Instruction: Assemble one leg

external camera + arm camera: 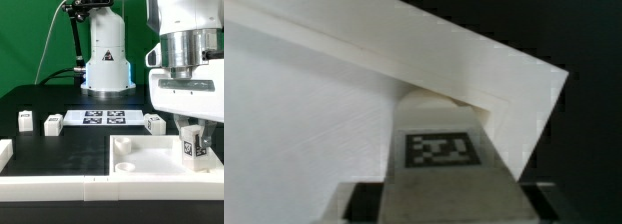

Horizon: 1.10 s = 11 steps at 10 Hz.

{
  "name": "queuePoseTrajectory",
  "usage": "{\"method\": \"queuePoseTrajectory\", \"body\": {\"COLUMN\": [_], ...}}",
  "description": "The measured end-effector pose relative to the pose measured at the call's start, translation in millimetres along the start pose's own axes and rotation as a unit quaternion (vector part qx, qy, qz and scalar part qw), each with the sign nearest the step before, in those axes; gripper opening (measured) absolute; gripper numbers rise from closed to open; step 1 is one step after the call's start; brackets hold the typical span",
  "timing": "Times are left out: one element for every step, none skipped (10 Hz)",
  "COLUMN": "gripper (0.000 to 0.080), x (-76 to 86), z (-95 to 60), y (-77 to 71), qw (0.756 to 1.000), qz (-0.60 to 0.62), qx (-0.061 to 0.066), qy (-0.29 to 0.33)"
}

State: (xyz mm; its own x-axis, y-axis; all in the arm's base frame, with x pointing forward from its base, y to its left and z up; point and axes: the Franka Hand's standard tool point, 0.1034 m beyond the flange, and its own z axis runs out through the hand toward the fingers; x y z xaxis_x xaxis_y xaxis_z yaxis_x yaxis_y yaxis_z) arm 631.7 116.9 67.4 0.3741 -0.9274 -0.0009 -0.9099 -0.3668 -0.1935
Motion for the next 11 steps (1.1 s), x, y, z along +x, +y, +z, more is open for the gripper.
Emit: {"method": "queuePoseTrajectory", "body": {"gripper": [0.0366,0.0547,0.0547,0.0631,0.0644,0.0644,0.0649,0.0649,0.0649,0.0649,0.0649], "x": [0.3,1.1,1.7,0.2,-0.3,3.1,7.4,7.2,3.8,0.7,0.1], "z": [0.1,-1.0,-1.1,-0.8,-1.0,-1.1,-0.6,-0.2,0.2,0.3,0.3], "y": [-0.1,-1.7,-2.1,-2.3,-3.3,-5.2,-6.8,-9.0,-9.3,-9.9,-9.8], "qw": [1.0,0.998,0.994,0.981,0.967,0.952,0.925,0.905,0.887,0.88,0.853], "qz": [-0.03,-0.068,-0.107,-0.194,-0.255,-0.307,-0.379,-0.426,-0.462,-0.475,-0.521], "qx": [0.0,0.001,0.001,-0.003,-0.007,-0.009,-0.014,-0.017,-0.021,-0.022,-0.026], "qy": [0.0,0.0,0.001,0.003,0.001,-0.001,-0.006,-0.005,-0.003,-0.002,-0.002]}}
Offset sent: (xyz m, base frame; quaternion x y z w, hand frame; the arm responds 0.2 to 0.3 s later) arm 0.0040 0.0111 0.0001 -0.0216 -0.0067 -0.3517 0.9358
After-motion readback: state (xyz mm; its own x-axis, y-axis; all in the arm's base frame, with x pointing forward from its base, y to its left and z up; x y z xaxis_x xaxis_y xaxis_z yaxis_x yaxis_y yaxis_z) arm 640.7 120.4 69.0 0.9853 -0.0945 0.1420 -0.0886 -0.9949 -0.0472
